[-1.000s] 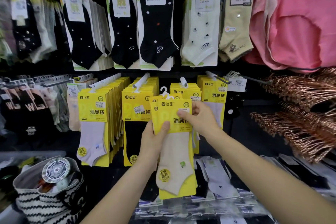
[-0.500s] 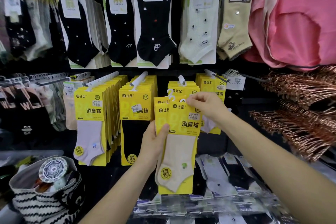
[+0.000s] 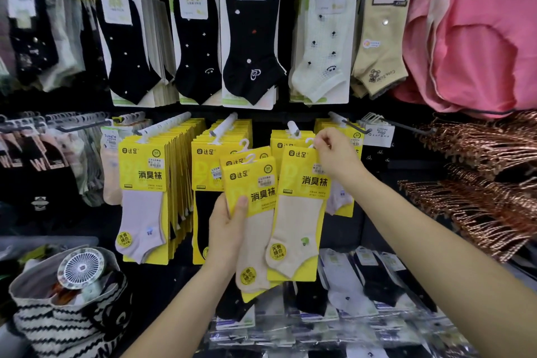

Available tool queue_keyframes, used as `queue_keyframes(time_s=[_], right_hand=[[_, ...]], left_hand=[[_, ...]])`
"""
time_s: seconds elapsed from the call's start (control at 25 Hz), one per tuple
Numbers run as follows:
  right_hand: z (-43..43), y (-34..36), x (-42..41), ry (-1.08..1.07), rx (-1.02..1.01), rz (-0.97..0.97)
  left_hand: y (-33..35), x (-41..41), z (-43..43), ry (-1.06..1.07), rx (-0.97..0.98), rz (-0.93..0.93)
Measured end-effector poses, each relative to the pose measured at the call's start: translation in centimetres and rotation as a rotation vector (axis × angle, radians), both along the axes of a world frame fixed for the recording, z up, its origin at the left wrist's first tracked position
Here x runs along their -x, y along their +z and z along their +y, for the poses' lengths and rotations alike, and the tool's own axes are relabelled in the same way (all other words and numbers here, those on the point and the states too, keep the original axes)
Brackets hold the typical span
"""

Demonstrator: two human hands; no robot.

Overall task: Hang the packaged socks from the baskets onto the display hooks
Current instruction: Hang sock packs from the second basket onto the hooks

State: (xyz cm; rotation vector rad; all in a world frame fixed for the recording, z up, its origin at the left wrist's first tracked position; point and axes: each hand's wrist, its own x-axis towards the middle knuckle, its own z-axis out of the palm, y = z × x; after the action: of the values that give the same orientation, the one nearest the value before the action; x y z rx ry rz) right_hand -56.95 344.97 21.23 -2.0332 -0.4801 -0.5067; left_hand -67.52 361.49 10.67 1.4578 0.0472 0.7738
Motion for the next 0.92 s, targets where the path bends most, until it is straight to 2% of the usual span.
queue_keyframes(time_s=[0.2, 0.48, 0.6, 0.68, 0.8, 0.92], right_hand=[[1.1, 1.5, -1.0, -0.071, 0.021, -0.106], [2.2, 1.5, -1.3, -0.118, 0.053, 0.012], [1.4, 1.0, -0.3, -0.188, -0.067, -0.13], [1.2, -0.1, 1.0, -0.099, -0.195, -0.196], [1.7, -2.2, 3.0, 0.148, -0.179, -0.031], [1.7, -3.1, 3.3, 0.222, -0.16, 0.082]], left_hand=[[-0.7, 0.6, 2.5, 0.043, -0.013, 0.015], [-0.4, 0.9, 3.2, 0.02, 0.047, -0.002], [0.0, 0.7, 2.4, -0.02, 0.04, -0.001], [0.2, 0.5, 1.7, -0.056, 0.044, -0.001], [0.3, 0.3, 0.3, -0.109, 0.035, 0.014], [0.2, -0.1, -1.0, -0.134, 0.049, 0.034]])
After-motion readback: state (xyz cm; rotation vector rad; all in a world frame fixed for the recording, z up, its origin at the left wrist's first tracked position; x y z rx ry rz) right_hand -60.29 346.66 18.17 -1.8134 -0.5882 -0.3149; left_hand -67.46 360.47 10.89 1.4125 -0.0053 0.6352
